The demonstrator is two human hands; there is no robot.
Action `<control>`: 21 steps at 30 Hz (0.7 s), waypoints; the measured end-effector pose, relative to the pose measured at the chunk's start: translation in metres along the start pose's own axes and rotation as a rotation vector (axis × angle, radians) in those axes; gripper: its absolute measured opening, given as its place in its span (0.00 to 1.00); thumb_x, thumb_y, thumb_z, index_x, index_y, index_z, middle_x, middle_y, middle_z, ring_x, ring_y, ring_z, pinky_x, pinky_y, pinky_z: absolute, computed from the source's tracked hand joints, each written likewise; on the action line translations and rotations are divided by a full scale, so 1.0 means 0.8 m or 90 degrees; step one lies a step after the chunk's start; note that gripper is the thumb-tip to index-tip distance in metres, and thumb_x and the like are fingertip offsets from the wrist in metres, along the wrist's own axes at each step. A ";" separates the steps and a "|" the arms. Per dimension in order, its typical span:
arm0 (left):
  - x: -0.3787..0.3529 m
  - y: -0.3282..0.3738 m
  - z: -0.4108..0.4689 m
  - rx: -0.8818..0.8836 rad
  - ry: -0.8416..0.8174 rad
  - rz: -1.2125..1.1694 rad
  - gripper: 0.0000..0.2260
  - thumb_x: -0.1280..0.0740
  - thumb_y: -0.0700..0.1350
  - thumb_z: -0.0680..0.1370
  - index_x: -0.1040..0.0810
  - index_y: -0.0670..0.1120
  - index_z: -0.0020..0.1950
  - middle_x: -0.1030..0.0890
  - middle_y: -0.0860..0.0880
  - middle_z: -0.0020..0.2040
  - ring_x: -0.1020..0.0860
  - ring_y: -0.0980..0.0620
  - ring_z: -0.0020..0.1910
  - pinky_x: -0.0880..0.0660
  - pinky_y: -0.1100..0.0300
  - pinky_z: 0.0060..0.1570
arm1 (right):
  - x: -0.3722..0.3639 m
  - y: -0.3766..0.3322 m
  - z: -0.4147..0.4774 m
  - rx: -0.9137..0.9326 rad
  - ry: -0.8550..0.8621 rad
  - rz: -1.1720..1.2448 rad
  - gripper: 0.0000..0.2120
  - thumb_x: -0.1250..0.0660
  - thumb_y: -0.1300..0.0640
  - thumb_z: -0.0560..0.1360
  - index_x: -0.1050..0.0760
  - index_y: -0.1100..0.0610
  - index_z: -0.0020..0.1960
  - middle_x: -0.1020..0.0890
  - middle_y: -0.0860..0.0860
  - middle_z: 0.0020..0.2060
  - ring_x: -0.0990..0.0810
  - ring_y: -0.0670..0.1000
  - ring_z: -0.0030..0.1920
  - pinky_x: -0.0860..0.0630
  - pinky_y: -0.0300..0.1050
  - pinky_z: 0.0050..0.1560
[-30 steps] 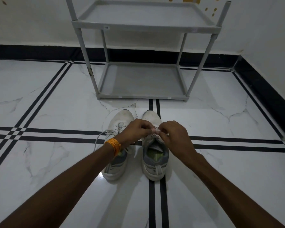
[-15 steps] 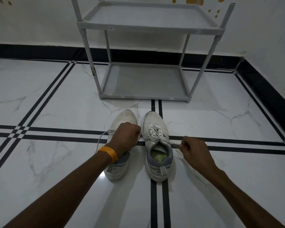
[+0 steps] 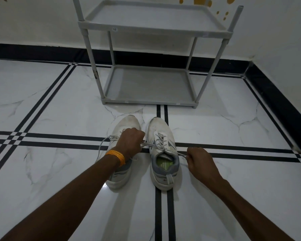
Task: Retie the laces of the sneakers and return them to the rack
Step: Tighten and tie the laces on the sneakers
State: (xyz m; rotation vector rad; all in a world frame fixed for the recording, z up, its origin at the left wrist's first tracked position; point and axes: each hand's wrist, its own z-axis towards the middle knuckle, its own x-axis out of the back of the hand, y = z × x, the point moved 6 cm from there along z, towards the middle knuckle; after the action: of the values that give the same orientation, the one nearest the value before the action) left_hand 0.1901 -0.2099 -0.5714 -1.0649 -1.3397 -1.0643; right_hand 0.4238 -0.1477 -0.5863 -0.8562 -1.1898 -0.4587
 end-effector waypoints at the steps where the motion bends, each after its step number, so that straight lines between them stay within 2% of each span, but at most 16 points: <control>1: 0.000 0.000 -0.001 -0.002 -0.003 0.002 0.06 0.31 0.42 0.73 0.20 0.41 0.47 0.17 0.40 0.45 0.21 0.42 0.44 0.34 0.56 0.40 | -0.001 0.002 -0.001 -0.005 -0.002 0.000 0.09 0.33 0.64 0.72 0.30 0.57 0.35 0.22 0.55 0.31 0.30 0.53 0.32 0.36 0.43 0.35; 7: 0.004 -0.001 -0.002 0.013 -0.002 -0.017 0.05 0.30 0.42 0.72 0.20 0.41 0.46 0.17 0.41 0.44 0.21 0.43 0.43 0.33 0.56 0.40 | 0.003 0.006 0.000 -0.019 0.000 0.010 0.09 0.33 0.63 0.72 0.30 0.58 0.34 0.23 0.54 0.30 0.31 0.52 0.31 0.37 0.44 0.34; 10: 0.001 -0.004 -0.002 0.013 -0.006 -0.050 0.05 0.30 0.40 0.71 0.19 0.41 0.46 0.17 0.41 0.44 0.21 0.42 0.44 0.30 0.56 0.42 | 0.000 0.007 0.000 -0.052 -0.019 0.018 0.07 0.32 0.61 0.73 0.26 0.58 0.36 0.20 0.54 0.31 0.25 0.54 0.32 0.36 0.43 0.34; 13: 0.001 -0.008 0.002 -0.002 0.008 -0.123 0.07 0.30 0.41 0.72 0.18 0.44 0.49 0.16 0.43 0.45 0.20 0.44 0.46 0.28 0.57 0.44 | 0.007 0.003 0.009 -0.103 -0.067 0.054 0.03 0.32 0.60 0.72 0.20 0.59 0.41 0.16 0.56 0.36 0.19 0.55 0.39 0.30 0.42 0.37; 14: 0.002 -0.008 0.002 -0.001 0.013 -0.172 0.10 0.28 0.43 0.71 0.19 0.46 0.53 0.15 0.45 0.46 0.20 0.46 0.45 0.26 0.57 0.45 | 0.014 -0.003 0.014 -0.101 -0.075 0.067 0.04 0.31 0.60 0.71 0.19 0.59 0.45 0.16 0.55 0.40 0.18 0.55 0.42 0.28 0.43 0.39; 17: 0.005 -0.004 0.000 0.015 -0.013 -0.360 0.23 0.24 0.49 0.68 0.24 0.50 0.62 0.18 0.51 0.49 0.19 0.50 0.43 0.22 0.57 0.45 | 0.037 -0.039 0.030 -0.078 -0.048 0.122 0.19 0.25 0.55 0.66 0.20 0.58 0.55 0.19 0.54 0.49 0.21 0.54 0.49 0.24 0.47 0.50; 19: 0.006 -0.002 0.001 0.048 -0.019 -0.436 0.23 0.25 0.46 0.70 0.25 0.51 0.63 0.20 0.51 0.53 0.20 0.52 0.42 0.23 0.59 0.44 | 0.043 -0.071 0.037 -0.064 -0.020 0.146 0.21 0.24 0.49 0.65 0.19 0.57 0.55 0.19 0.53 0.48 0.22 0.52 0.47 0.23 0.47 0.48; 21: 0.006 -0.004 0.003 0.085 -0.008 -0.479 0.19 0.28 0.42 0.71 0.24 0.49 0.62 0.19 0.49 0.55 0.20 0.50 0.45 0.23 0.60 0.44 | 0.027 -0.097 0.041 -0.015 -0.044 0.069 0.21 0.25 0.43 0.65 0.19 0.56 0.51 0.20 0.52 0.45 0.23 0.52 0.45 0.24 0.46 0.43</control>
State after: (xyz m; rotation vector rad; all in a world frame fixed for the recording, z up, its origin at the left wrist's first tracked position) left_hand 0.1861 -0.2077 -0.5664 -0.4550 -1.8532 -1.4739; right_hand 0.3552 -0.1670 -0.5364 -0.9589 -1.1968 -0.3585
